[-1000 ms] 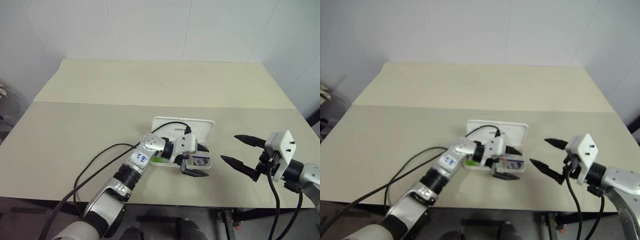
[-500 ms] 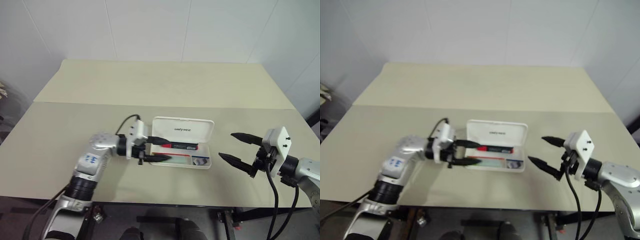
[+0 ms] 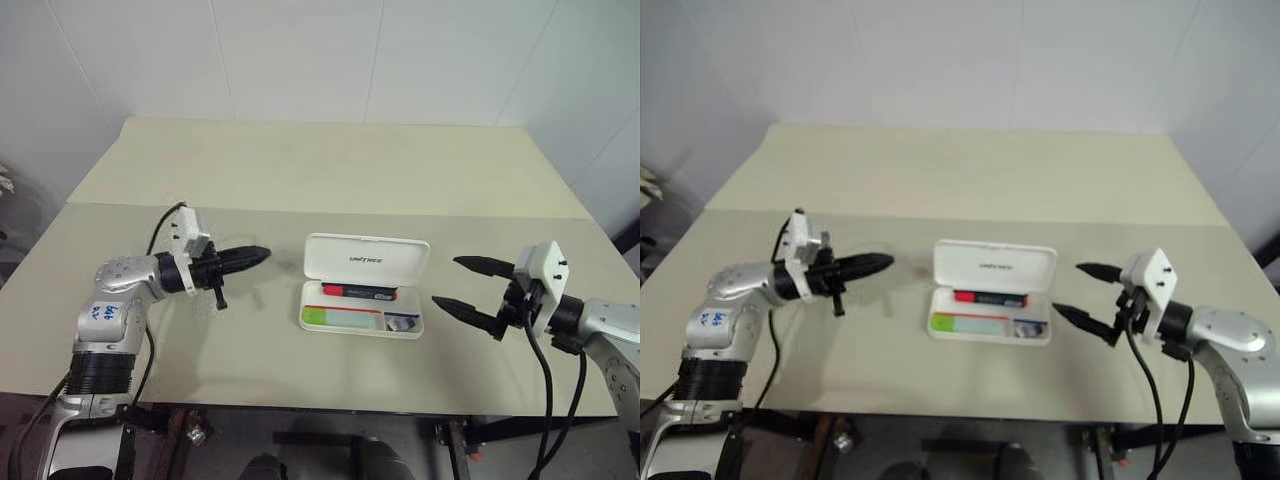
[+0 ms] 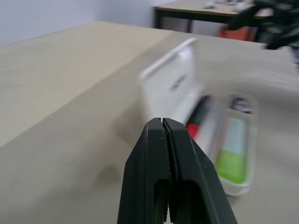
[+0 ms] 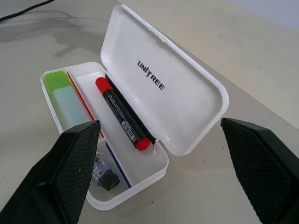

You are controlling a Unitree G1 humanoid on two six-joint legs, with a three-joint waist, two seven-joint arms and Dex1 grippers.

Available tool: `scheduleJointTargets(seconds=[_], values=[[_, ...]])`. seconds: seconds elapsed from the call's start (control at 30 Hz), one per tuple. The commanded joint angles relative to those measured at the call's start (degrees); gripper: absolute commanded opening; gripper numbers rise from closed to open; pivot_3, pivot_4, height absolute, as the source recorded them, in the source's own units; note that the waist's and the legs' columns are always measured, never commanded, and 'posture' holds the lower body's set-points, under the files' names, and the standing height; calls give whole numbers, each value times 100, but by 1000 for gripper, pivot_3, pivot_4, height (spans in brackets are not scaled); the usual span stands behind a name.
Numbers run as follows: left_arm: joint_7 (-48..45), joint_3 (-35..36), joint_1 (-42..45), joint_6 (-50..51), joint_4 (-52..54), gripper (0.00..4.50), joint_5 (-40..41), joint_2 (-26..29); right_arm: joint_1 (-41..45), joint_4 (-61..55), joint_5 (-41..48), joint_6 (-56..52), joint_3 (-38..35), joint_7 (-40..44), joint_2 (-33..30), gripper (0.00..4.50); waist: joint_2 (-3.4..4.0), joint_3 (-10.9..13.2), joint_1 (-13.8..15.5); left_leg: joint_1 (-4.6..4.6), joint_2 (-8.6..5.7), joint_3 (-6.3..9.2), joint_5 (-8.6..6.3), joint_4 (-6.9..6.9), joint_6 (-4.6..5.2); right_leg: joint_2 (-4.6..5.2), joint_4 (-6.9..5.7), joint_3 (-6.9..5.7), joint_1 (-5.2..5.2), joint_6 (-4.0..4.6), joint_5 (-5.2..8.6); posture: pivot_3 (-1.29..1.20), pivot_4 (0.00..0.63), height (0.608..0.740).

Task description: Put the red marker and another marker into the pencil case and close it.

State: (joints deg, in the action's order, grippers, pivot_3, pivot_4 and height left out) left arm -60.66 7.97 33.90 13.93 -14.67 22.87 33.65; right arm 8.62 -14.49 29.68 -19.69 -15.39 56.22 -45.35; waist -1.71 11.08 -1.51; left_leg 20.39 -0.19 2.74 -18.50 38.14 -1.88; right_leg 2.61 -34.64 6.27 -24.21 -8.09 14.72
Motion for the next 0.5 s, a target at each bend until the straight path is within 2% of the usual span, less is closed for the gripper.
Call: scheduleJointTargets(seconds=[0.03, 0.13, 0.5], values=[[665, 53, 561, -389, -667, 31, -353, -156, 181, 107, 8, 168, -10, 156, -81, 4380, 0, 0, 16, 1, -1, 0, 0, 1, 0, 1, 0, -1, 0, 0, 0, 0, 150, 740], [902, -163, 873, -468, -1039, 31, -505, -531, 259, 260, 66, 171, -72, 162, -18, 4380, 0, 0, 19, 3, -4, -1, 0, 1, 0, 4, 3, -1, 0, -1, -1, 0, 150, 740], [564, -709, 1297, -574, -1345, 31, -569, -1275, -84, 52, 57, 176, -178, 15, -4, 4380, 0, 0, 5, 65, -2, -2, -1, 4, -1, 4, -22, -1, -59, -3, -2, 0, 150, 740]])
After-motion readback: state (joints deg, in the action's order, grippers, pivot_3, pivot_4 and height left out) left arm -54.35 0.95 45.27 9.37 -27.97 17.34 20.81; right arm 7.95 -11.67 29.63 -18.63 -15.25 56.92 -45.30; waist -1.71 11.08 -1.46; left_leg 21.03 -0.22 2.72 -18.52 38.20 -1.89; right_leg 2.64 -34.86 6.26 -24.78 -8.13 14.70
